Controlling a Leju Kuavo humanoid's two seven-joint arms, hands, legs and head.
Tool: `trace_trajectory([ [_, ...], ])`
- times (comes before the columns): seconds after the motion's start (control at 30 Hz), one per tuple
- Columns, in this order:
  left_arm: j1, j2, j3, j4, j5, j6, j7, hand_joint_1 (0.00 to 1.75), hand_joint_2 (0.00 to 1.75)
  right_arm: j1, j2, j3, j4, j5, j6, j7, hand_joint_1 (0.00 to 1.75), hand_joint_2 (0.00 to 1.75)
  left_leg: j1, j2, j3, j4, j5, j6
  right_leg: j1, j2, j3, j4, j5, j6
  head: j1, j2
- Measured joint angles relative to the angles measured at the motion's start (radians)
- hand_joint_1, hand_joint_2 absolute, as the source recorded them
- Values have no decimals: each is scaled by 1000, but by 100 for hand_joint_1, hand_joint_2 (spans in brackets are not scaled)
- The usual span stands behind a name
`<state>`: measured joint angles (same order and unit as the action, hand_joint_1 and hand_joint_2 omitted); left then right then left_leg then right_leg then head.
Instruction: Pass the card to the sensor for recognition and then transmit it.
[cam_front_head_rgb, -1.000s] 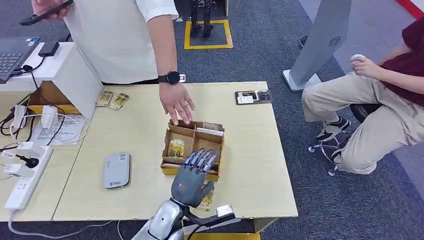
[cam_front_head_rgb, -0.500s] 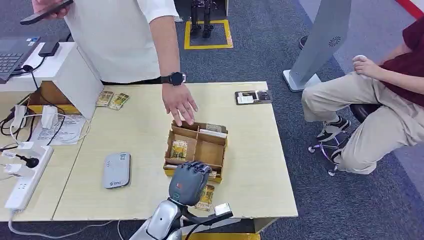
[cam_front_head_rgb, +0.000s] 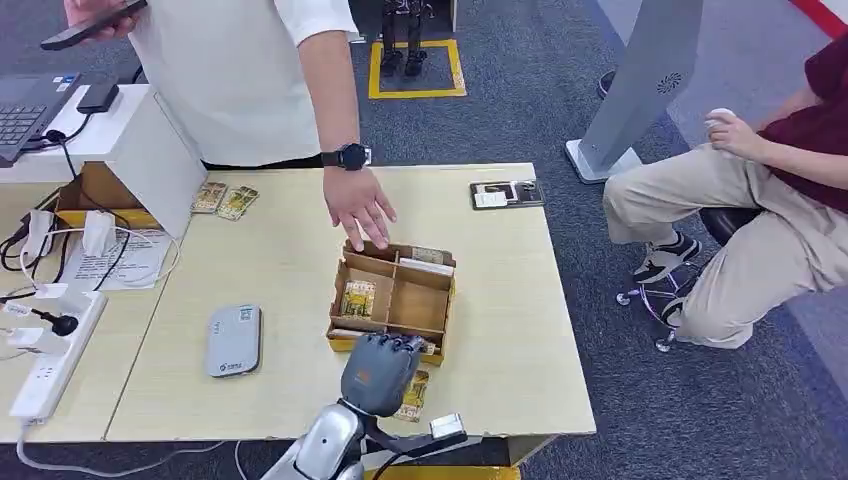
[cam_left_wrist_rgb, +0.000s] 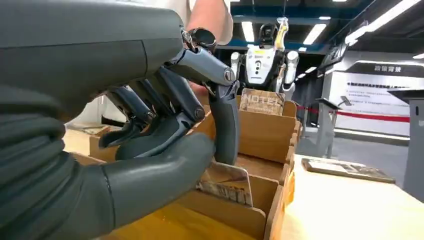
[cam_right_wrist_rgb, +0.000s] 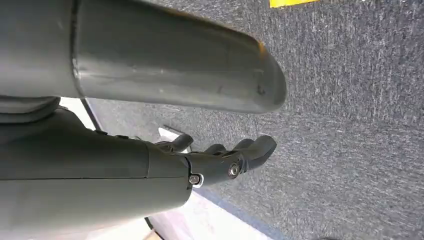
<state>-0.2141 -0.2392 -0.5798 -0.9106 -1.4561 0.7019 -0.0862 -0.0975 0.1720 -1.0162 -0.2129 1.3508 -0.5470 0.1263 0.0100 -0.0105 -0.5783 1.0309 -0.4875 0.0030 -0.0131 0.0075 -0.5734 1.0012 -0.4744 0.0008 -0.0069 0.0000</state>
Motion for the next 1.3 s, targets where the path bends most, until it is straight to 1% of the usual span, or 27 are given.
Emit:
trace_trajectory([
  [0.03,0,0,-1,1,3,0,-1,138,175,0,0,0,0,0,0,0,0,0,0,0,0,0,0,0,0,0,0,0,0,0,0,0],
  [0.07,0,0,-2,2,4,0,-4,0,175,0,0,0,0,0,0,0,0,0,0,0,0,0,0,0,0,0,0,0,0,0,0,0],
  [0.17,3,0,-3,3,4,0,-8,0,175,0,0,0,0,-2,0,0,0,0,0,0,0,0,0,0,0,0,0,0,0,0,0,0],
  [0.27,13,0,-3,-6,8,0,-27,0,175,0,0,0,0,-3,-1,0,0,0,0,0,0,0,0,0,0,0,0,0,0,0,0,0],
  [0.4,41,1,1,-61,11,0,-95,0,175,1,0,0,0,-6,-1,0,0,0,0,0,0,0,0,0,0,0,0,0,0,0,0,0],
  [0.47,61,-1,14,-104,14,0,-143,0,175,1,0,0,0,-7,-3,0,0,0,0,0,0,0,0,0,0,0,0,0,0,0,0,0],
  [0.57,84,-6,42,-157,20,0,-205,0,175,2,0,0,0,-7,-5,0,0,0,0,0,0,0,0,0,0,0,0,0,0,0,0,0],
  [0.63,97,-11,76,-202,24,0,-266,0,175,3,0,0,0,-8,-5,0,0,0,0,0,0,0,0,0,0,0,0,0,0,0,0,0],
  [0.7,106,-13,108,-229,25,0,-296,0,175,4,0,0,0,-8,-5,0,0,0,0,0,0,0,0,0,0,0,0,0,0,0,0,0],
  [0.9,122,-17,158,-265,16,0,-321,0,175,5,0,0,0,-10,-5,-2,0,0,0,0,0,0,0,0,0,0,0,0,0,0,0,0],
  [1.03,125,-19,172,-266,8,0,-326,0,175,5,0,0,0,-10,-5,-2,0,0,0,0,0,0,0,0,0,0,0,0,0,0,0,0],
  [1.1,125,-19,178,-264,-13,0,-321,0,175,5,0,0,0,-10,-5,-2,0,0,0,0,0,0,0,0,0,0,0,0,0,0,0,0],
  [1.17,125,-19,182,-258,-19,0,-297,0,175,5,0,0,0,-10,-5,-2,0,0,0,0,0,0,0,0,0,0,0,0,0,0,0,0],
  [1.3,113,-18,179,-223,-24,0,-212,0,175,4,0,0,1,-8,-2,-3,0,0,0,0,0,0,0,0,0,0,0,0,0,0,0,0],
])
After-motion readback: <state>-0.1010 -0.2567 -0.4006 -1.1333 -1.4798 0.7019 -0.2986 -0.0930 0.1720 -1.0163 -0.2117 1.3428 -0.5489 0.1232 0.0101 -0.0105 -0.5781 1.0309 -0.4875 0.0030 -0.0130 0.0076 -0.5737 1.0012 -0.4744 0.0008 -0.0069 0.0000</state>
